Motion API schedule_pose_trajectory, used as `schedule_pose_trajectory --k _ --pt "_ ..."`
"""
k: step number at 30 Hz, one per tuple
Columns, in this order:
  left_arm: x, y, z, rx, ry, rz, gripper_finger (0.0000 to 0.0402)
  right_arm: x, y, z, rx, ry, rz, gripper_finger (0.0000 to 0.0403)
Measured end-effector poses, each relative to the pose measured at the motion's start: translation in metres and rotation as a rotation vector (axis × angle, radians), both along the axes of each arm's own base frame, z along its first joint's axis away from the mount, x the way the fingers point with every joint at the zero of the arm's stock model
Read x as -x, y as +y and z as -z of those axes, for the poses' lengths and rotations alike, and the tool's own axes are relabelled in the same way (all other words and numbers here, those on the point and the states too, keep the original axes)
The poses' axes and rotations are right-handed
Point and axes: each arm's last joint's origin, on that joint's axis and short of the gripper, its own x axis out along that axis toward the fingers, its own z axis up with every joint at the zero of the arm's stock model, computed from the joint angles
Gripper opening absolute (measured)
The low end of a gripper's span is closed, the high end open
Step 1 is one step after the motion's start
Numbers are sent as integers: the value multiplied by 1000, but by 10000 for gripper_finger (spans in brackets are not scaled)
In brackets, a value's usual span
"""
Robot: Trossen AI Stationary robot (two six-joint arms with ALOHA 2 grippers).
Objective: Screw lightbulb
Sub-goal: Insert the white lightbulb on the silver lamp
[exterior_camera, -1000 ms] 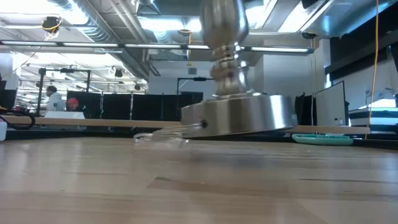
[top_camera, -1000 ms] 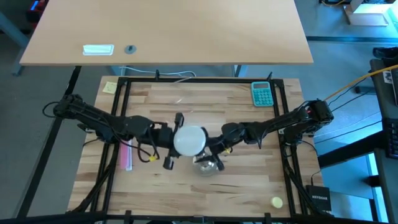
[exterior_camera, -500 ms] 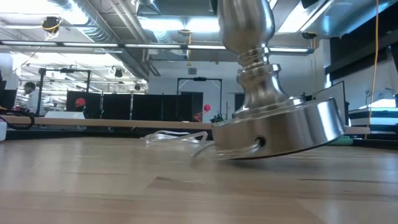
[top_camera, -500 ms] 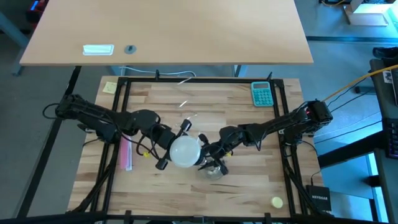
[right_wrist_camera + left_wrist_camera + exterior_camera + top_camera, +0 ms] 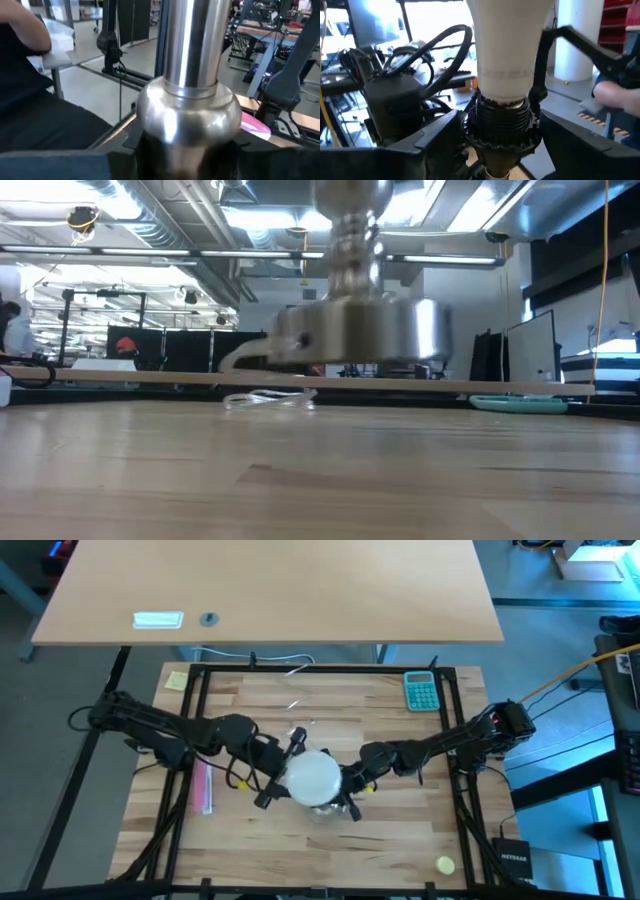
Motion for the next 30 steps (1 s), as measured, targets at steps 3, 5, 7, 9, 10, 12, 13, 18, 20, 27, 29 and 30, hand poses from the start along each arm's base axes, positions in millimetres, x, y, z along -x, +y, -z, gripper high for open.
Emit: schedule_pose_trajectory --k 3,5,7,9,10,12,13,18,20,27,29,30 --pt "1 -1 8 -22 57 -1 269 0 0 -3 -15 -22 12 141" --pt "2 -2 11 -31 84 -12 269 0 -1 -10 -25 -52 30 141" --pt "11 0 2 -32 78 -49 270 0 -1 -10 -24 -52 38 141" --pt "19 2 -6 -34 72 -97 270 0 -2 -7 -21 -35 44 141" --pt "22 1 -5 -41 94 -121 271 -1 -2 -6 -20 -32 55 141" --pt "29 1 -6 -48 123 -173 271 -1 -3 -6 -17 -31 92 141" --pt "33 0 -8 -47 125 -199 271 -1 -4 -6 -16 -28 107 141" --pt "62 -1 -30 -39 70 -414 271 -4 -14 -3 -6 -6 197 141" --pt "66 -3 -31 -45 57 -518 271 -6 -22 -4 -12 -12 249 141" --pt "73 -6 -45 23 -52 -682 272 -12 -55 -4 -2 -17 431 141" --pt "71 -4 -46 39 -59 -692 272 -13 -63 -4 0 -17 457 141" --pt "71 -3 -47 49 -69 -702 272 -13 -66 -3 1 -13 467 141"
